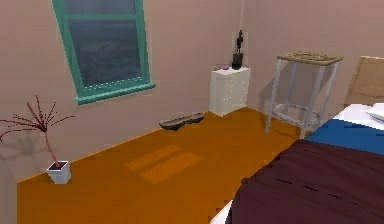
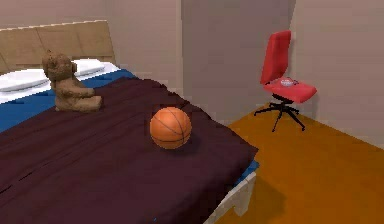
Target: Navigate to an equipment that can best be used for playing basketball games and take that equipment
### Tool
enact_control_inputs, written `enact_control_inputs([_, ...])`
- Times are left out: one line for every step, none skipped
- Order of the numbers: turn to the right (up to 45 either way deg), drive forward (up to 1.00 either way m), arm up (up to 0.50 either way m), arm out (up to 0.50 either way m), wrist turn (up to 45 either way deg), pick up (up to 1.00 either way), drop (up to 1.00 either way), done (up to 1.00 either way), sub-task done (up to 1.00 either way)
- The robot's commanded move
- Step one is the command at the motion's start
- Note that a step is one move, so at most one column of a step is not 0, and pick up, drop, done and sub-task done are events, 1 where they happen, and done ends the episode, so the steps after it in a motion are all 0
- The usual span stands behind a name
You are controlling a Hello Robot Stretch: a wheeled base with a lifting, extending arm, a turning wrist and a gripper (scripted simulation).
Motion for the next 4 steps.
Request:
enact_control_inputs([0.0, 0.0, 0.5, 0.0, 0.0, 0.0, 0.0, 0.0, 0.0])
enact_control_inputs([0.0, 0.0, 0.34, 0.0, 0.0, 0.0, 0.0, 0.0, 0.0])
enact_control_inputs([0.0, 0.0, 0.0, 0.5, 0.0, 0.0, 0.0, 0.0, 0.0])
enact_control_inputs([0.0, 0.0, 0.0, 0.0, 45.0, 0.0, 0.0, 0.0, 0.0])
